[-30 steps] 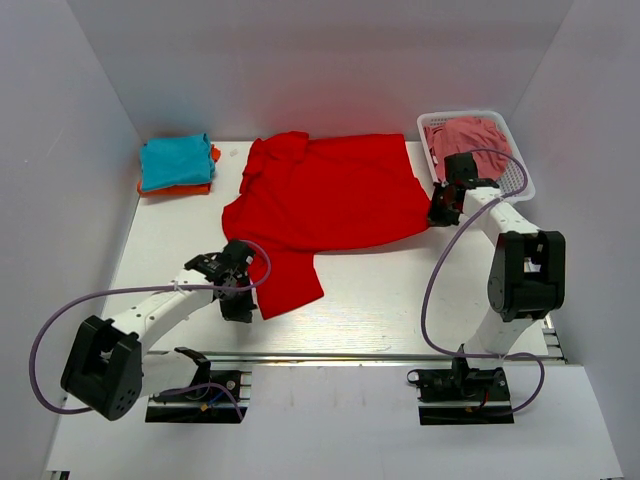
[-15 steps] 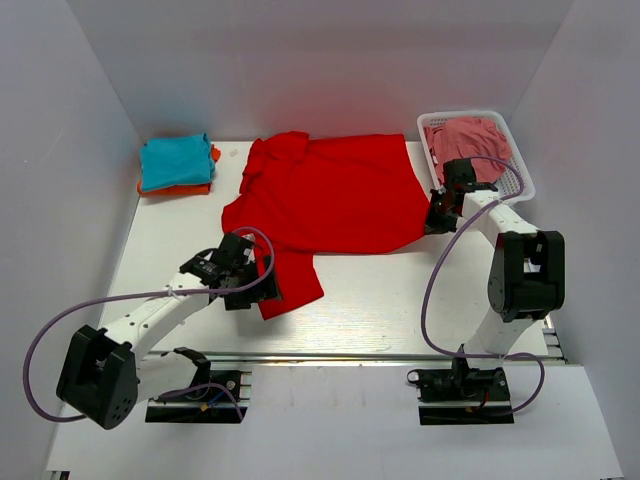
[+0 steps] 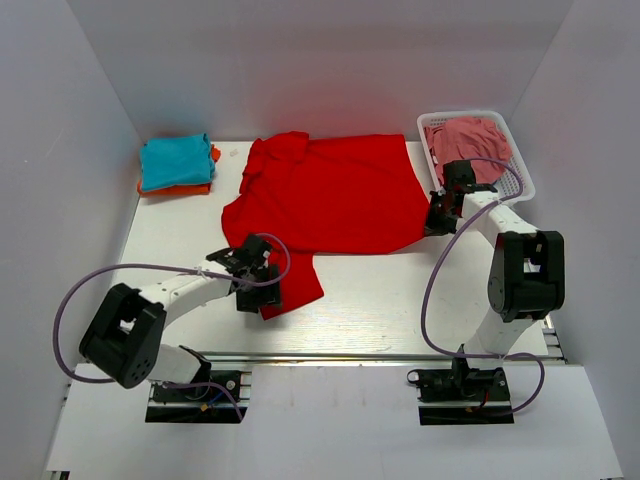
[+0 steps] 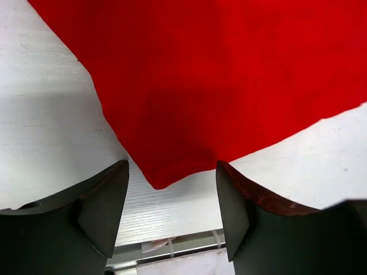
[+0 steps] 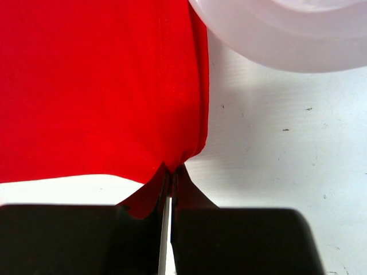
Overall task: Fold and stack the t-shirts
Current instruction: Grap the side of the flattened tshirt closest away from the robot with both arms
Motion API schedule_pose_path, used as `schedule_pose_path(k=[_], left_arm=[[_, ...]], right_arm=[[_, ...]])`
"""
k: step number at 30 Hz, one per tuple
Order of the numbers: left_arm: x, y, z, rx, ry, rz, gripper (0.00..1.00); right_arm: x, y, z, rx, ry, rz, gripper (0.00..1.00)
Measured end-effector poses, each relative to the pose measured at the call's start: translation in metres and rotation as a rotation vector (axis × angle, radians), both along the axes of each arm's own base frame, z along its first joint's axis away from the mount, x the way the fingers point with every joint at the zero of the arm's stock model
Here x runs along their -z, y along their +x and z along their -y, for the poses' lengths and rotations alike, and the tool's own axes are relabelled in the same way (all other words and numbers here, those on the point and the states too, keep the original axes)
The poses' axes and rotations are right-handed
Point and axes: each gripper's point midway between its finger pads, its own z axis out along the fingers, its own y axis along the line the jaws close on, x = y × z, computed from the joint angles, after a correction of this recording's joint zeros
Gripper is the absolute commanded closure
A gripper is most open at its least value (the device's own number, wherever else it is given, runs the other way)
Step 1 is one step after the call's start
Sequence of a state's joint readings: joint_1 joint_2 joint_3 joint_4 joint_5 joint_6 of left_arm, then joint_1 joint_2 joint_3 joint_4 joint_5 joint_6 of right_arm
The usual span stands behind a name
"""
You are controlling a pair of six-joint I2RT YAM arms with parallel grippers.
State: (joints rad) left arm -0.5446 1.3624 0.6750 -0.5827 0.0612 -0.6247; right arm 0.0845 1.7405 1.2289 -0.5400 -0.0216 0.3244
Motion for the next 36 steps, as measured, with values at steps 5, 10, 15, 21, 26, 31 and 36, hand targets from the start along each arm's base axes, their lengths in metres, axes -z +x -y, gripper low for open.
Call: schedule_pose_path(k=[5, 10, 15, 21, 26, 31, 36], left_arm=[[0.004, 0.001, 0.004, 0.042, 0.090, -0.009, 0.40], [0.008, 0.003, 0.006, 0.061, 0.178, -0.004, 0.72], [0.008, 0.002, 0.012, 0.053, 0.202, 0.005, 1.00], [0.004, -0.023, -0.004, 0.055, 0.251, -0.060, 1.00], [-0.020, -0.052, -0.021, 0.089, 0.267, -0.138, 1.00], [-0.041, -0.059, -0.023, 0.129, 0.255, -0.146, 1.00], [-0.044, -0.070, -0.019, 0.180, 0.217, -0.190, 1.00]], right_arm=[[0.000, 0.001, 0.001, 0.001, -0.003, 0.004, 1.00], [0.004, -0.001, 0.002, 0.005, -0.009, 0.001, 1.00], [0.005, -0.002, 0.004, 0.010, -0.020, 0.001, 1.00], [0.000, -0.004, 0.004, 0.010, -0.019, 0.013, 1.00], [-0.016, -0.003, 0.004, 0.010, -0.015, 0.056, 1.00], [-0.023, -0.007, 0.006, 0.015, -0.020, 0.076, 1.00], [-0.010, -0.021, 0.008, 0.017, -0.030, 0.026, 1.00]])
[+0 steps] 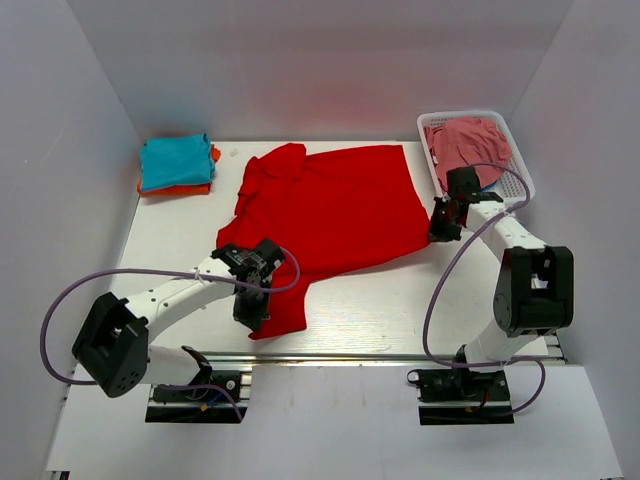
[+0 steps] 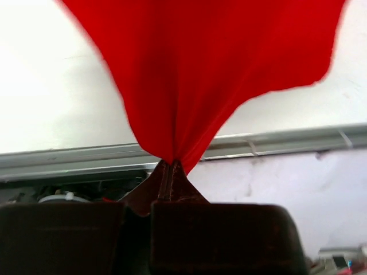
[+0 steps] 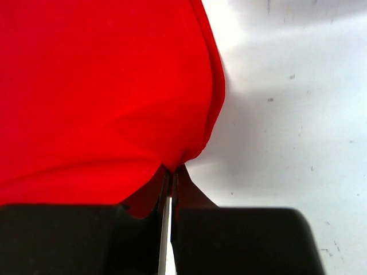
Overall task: Fold and stack the t-shirts
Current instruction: Grap the side of the flattened tshirt closest away from the robot with both arms, then fold the flattened tshirt in 1/3 of the way
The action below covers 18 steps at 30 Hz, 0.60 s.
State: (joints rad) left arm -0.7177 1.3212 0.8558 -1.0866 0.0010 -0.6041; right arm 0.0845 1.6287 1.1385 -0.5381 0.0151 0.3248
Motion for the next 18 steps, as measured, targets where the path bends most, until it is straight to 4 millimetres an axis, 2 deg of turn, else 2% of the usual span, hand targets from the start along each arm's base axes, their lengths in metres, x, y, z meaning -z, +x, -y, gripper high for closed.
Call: schedule_pose_path(k=[3, 7, 9, 12, 16, 17, 18], left_arm=[[-0.005, 0.001, 0.010, 0.037, -0.057, -0.001, 1.00], [-0.030, 0.022, 0.024, 0.061, -0.117, 0.093, 1.00], [-0.043, 0.028, 0.026, 0.063, -0.147, 0.147, 1.00], [-0.050, 0.029, 0.022, 0.057, -0.156, 0.179, 1.00], [-0.043, 0.027, 0.019, 0.055, -0.135, 0.169, 1.00], [-0.040, 0.027, 0.018, 0.055, -0.128, 0.161, 1.00], [-0.037, 0.026, 0.018, 0.055, -0.121, 0.154, 1.00]], right_arm=[[0.008, -0.009, 0.001, 0.000, -0.003, -0.031, 1.00], [0.007, -0.007, 0.001, 0.001, -0.005, -0.049, 1.00], [0.003, 0.004, 0.000, 0.001, -0.004, -0.044, 1.00], [-0.003, 0.034, -0.003, 0.002, -0.003, -0.029, 1.00], [-0.001, 0.069, -0.008, 0.000, 0.009, -0.024, 0.95], [0.003, 0.075, -0.009, -0.002, 0.015, -0.030, 0.76], [0.007, 0.078, -0.011, -0.009, 0.019, -0.035, 0.63]])
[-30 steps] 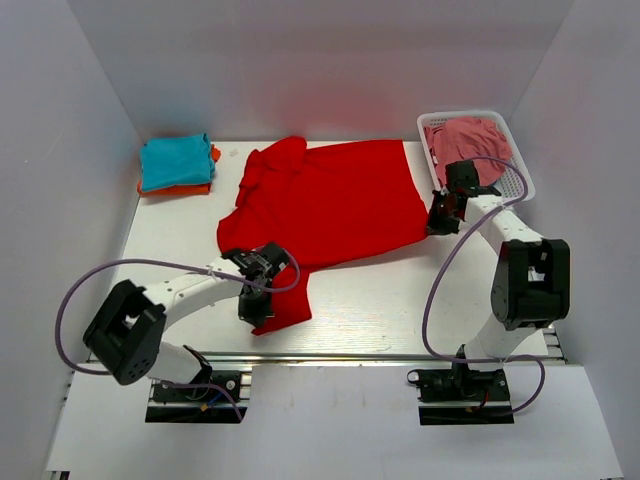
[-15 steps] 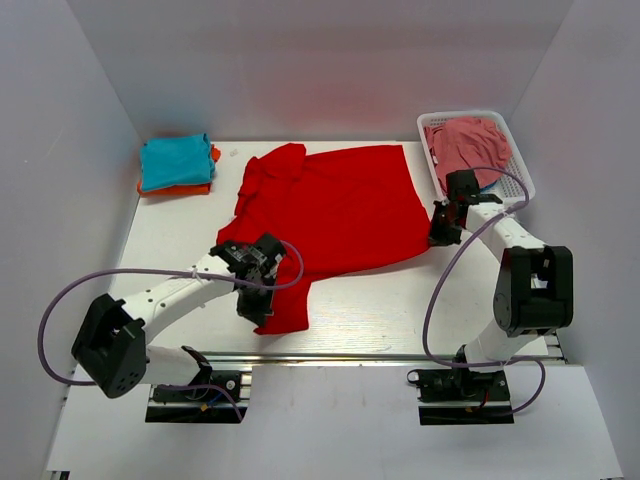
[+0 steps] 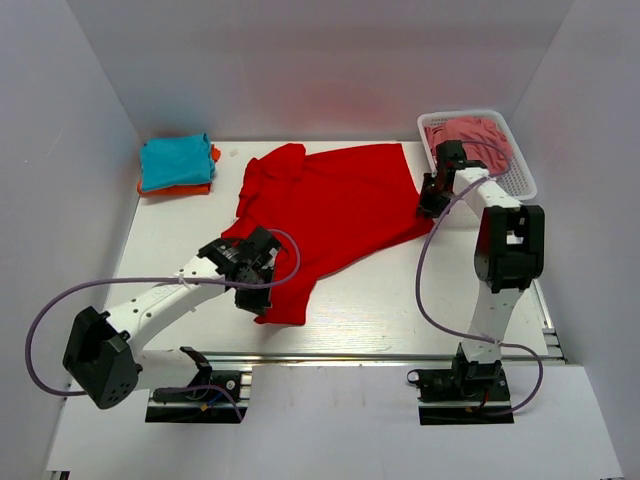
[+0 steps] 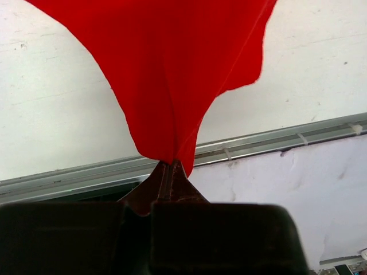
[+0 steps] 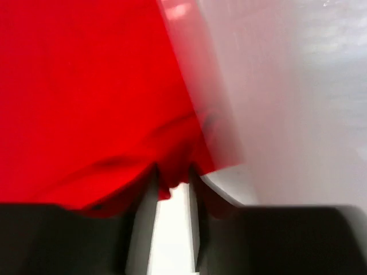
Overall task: Fold and stack the t-shirts
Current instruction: Fold the flattened tshirt in 1/3 of the way
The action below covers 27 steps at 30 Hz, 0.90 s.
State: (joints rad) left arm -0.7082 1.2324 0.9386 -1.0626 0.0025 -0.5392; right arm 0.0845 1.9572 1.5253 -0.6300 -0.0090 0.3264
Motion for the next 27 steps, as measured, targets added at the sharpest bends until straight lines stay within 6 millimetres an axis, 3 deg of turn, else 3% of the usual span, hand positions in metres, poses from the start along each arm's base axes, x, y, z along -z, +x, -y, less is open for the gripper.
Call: schedule_pose_path(k=[2, 6, 10, 16, 27], left_arm=[[0.004, 0.002, 0.001, 0.000, 0.010, -0.008, 1.00], [0.012, 0.006, 0.005, -0.001, 0.018, -0.016, 1.00], [0.021, 0.006, 0.005, -0.001, 0.038, -0.040, 1.00], [0.028, 0.007, 0.004, -0.002, 0.062, -0.057, 1.00], [0.027, 0.015, 0.008, -0.004, 0.057, -0.036, 1.00]], right_arm=[[0.012, 0.005, -0.006, -0.010, 0.021, -0.028, 0.36], [0.016, 0.009, -0.020, -0.090, 0.075, -0.019, 0.28], [0.004, 0.011, -0.033, -0.169, 0.143, 0.086, 0.28], [-0.025, 0.007, -0.037, -0.205, 0.161, 0.180, 0.39], [-0.005, 0.006, -0.012, -0.051, 0.060, 0.119, 0.39]])
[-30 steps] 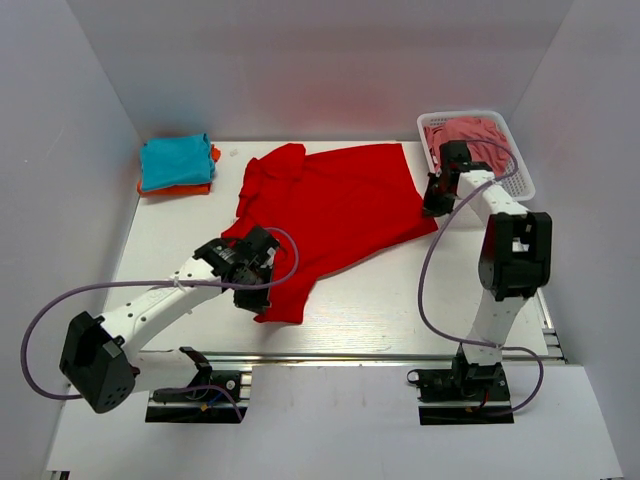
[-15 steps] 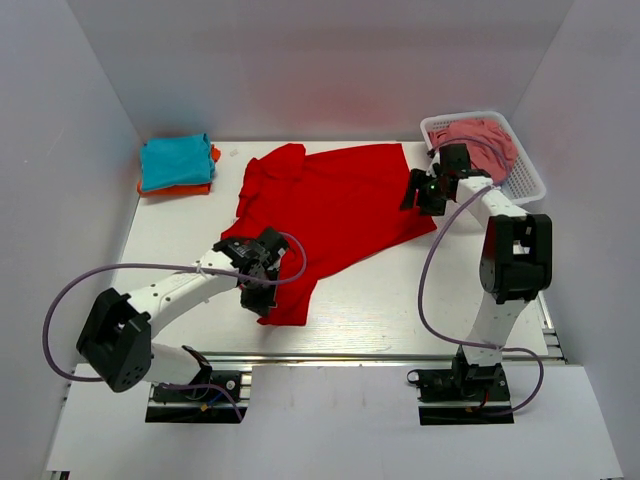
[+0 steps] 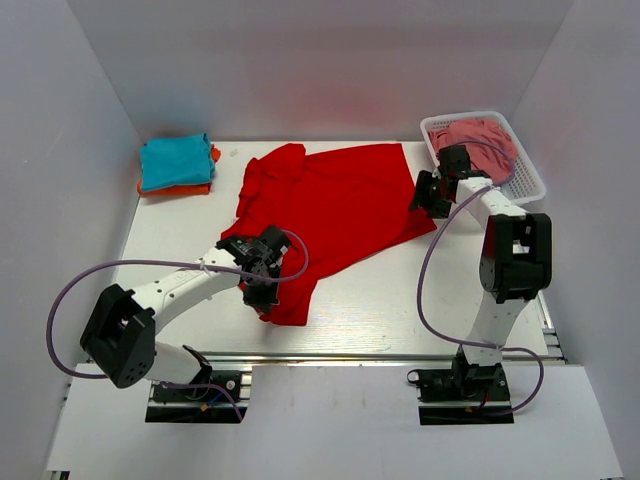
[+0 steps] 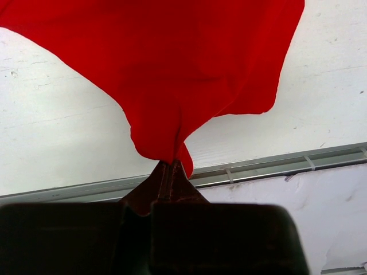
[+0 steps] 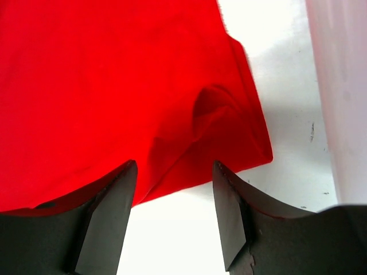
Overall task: Fold and stack the t-shirts
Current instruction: Fold the flattened tshirt in 1/3 of the way
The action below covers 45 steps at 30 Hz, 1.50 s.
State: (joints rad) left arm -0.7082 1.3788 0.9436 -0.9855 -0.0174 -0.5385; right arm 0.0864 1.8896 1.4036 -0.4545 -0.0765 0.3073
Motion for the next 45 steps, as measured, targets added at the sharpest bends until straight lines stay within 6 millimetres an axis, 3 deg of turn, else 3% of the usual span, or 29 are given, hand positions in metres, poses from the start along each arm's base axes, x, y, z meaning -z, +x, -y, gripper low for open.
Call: schedule_pose_path(k=[3, 6, 7, 8, 10, 15, 18, 26, 35, 42, 45], left_arm=[[0.000, 0.000, 0.000, 0.000, 0.001, -0.001, 1.00], [0.000, 0.000, 0.000, 0.000, 0.001, 0.000, 1.00], [0.000, 0.000, 0.000, 0.000, 0.001, 0.000, 1.00], [0.000, 0.000, 0.000, -0.001, 0.000, 0.001, 1.00], [-0.001, 0.001, 0.000, -0.001, 0.000, 0.003, 1.00], [-0.013, 0.008, 0.001, -0.016, -0.002, 0.042, 1.00], [-0.025, 0.009, -0.001, -0.032, -0.022, 0.079, 1.00], [-0.055, 0.009, -0.009, -0.086, -0.049, 0.155, 1.00], [-0.079, 0.004, -0.019, -0.153, -0.083, 0.217, 1.00], [-0.083, 0.011, -0.009, -0.130, -0.128, 0.246, 1.00], [-0.085, 0.022, -0.004, -0.109, -0.114, 0.260, 1.00]], right_arm=[[0.012, 0.000, 0.000, 0.014, 0.003, -0.027, 0.41], [0.025, 0.003, -0.003, 0.022, 0.011, -0.052, 0.55], [0.029, 0.004, -0.005, 0.023, 0.015, -0.057, 0.63], [0.032, 0.006, -0.006, 0.023, 0.018, -0.059, 0.84], [0.034, 0.010, -0.009, 0.037, 0.033, -0.055, 1.00], [0.027, 0.016, -0.011, 0.054, 0.032, -0.012, 1.00], [0.018, 0.001, -0.003, 0.077, 0.003, -0.002, 1.00], [-0.003, -0.070, 0.021, 0.142, -0.067, 0.000, 1.00], [0.018, -0.146, 0.046, 0.192, -0.163, -0.120, 1.00], [0.014, -0.141, 0.043, 0.177, -0.147, -0.098, 1.00], [0.003, -0.127, 0.041, 0.169, -0.141, -0.073, 1.00]])
